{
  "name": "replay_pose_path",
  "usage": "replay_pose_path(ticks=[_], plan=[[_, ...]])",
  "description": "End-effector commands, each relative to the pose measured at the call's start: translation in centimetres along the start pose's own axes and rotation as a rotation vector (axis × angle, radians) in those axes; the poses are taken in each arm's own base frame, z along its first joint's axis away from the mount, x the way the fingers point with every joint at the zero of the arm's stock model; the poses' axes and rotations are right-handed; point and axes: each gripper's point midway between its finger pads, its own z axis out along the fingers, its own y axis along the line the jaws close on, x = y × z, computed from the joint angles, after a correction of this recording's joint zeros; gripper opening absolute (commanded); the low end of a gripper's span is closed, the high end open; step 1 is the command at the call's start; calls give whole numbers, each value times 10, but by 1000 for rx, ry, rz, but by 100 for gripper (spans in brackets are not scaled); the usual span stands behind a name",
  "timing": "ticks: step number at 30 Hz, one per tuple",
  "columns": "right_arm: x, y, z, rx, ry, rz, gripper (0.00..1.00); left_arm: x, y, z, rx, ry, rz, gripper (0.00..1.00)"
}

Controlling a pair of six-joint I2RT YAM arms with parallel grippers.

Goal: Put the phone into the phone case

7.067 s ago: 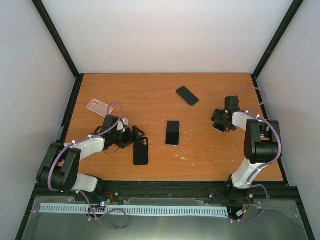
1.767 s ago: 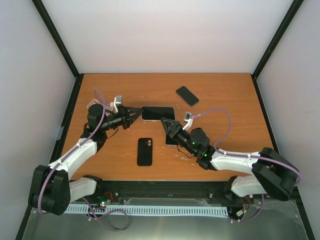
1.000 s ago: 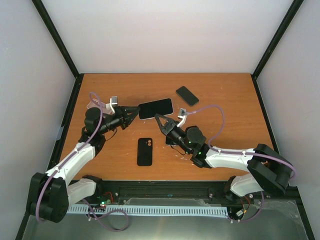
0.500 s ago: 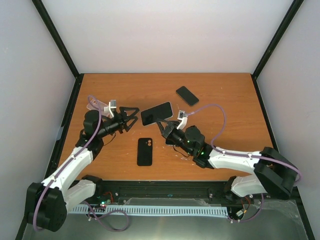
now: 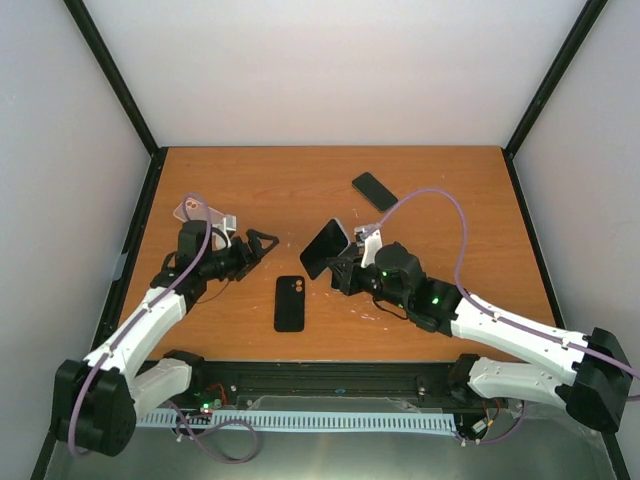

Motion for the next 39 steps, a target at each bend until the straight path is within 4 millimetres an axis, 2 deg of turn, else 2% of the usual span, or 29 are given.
replay_pose_path(ticks=[1, 5, 12, 16, 21, 24, 32, 39], plan=[[17, 9, -10, -32, 165, -111, 6, 21, 47, 4, -134, 98, 17, 100], [36, 25, -4, -102, 326, -142, 6, 19, 61, -4, -197, 78, 29, 100], [79, 25, 32, -161, 583, -53, 5, 22, 63, -11, -194, 54, 60, 99], [81, 23, 41, -196, 639, 34, 6, 25, 80, -11, -256, 57, 45, 95], [85, 6, 51, -190, 695, 130, 6, 31, 84, -8, -228, 64, 48, 91], [90, 3, 55, -214, 734, 172, 6, 36, 84, -5, -187, 70, 49, 89], [111, -9, 77, -190, 855, 247, 6, 49, 90, 6, -101, 98, 45, 72], [134, -20, 93, -173, 975, 365, 8, 65, 101, 15, -70, 154, 3, 72]])
